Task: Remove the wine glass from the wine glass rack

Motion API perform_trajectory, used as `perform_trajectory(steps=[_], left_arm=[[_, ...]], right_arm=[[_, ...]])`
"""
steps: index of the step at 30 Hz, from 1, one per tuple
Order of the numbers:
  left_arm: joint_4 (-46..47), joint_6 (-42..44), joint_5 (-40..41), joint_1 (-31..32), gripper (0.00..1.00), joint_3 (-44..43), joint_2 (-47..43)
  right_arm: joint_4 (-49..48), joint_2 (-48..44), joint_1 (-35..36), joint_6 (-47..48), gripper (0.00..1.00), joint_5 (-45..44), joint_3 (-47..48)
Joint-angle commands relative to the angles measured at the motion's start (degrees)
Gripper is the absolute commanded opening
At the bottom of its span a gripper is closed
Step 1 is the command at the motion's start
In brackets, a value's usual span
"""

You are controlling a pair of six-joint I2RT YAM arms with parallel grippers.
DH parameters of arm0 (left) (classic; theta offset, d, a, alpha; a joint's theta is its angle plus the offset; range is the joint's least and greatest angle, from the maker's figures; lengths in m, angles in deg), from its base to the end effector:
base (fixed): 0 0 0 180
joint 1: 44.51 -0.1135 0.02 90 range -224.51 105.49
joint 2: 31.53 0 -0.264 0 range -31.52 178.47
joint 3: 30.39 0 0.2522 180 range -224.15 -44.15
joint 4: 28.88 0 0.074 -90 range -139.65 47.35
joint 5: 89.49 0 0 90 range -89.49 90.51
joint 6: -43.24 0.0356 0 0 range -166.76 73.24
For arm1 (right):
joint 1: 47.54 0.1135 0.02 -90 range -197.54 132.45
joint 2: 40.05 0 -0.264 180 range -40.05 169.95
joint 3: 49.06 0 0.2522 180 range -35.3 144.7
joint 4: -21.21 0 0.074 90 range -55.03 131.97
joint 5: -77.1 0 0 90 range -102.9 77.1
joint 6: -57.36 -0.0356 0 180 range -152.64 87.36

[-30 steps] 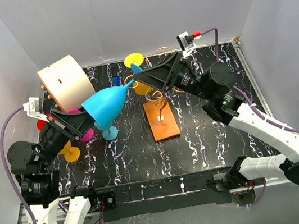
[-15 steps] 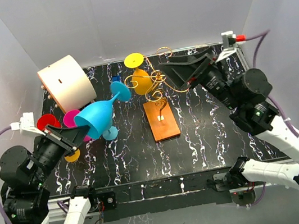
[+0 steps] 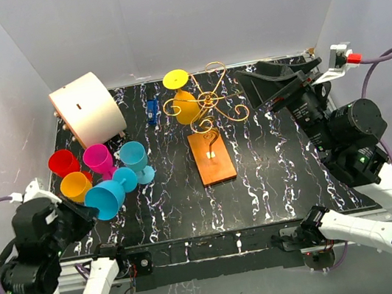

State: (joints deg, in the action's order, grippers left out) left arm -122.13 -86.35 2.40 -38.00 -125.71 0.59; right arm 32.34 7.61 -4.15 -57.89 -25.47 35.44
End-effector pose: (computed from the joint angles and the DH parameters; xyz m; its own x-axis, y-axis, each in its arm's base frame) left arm 0.0051 0.0006 0.4241 -0.4375 -0.5911 -0.6776 -0.2516 0.8039 -0.5389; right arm 0.1085 0.0919 0.5070 0.0599 0.6296 -0.7746 -0.6120 0.6362 0.4697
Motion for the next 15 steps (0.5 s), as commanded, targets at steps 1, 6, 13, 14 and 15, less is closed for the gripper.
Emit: perform_trajectory(steps=[1,6,13,14,15], left_arm=[[-3.13,0.26,7.06,0.18,0.00,5.00,4.83],[-3.05,-0.54,15.83,0.18,0.00,9.73,8.46],[2.54,0.27,17.67,0.18,0.00,13.00,15.35],[3.49,0.36,17.83,0.13,0.00,13.34,15.87],[4.72,0.80,17.54,0.17,0.00,13.51,16.58]], right_arm=[[1.45,-0.16,-0.11,1.95,0.98,-1.32,2.86],[2.94,-1.25,-0.07,3.02,0.98,-2.59,3.60],[3.21,-1.29,-0.11,3.63,0.98,-3.16,3.52],[3.29,-1.14,-0.07,3.63,0.98,-3.03,3.40],[3.33,-1.08,-0.07,3.56,0.98,-2.93,3.35]])
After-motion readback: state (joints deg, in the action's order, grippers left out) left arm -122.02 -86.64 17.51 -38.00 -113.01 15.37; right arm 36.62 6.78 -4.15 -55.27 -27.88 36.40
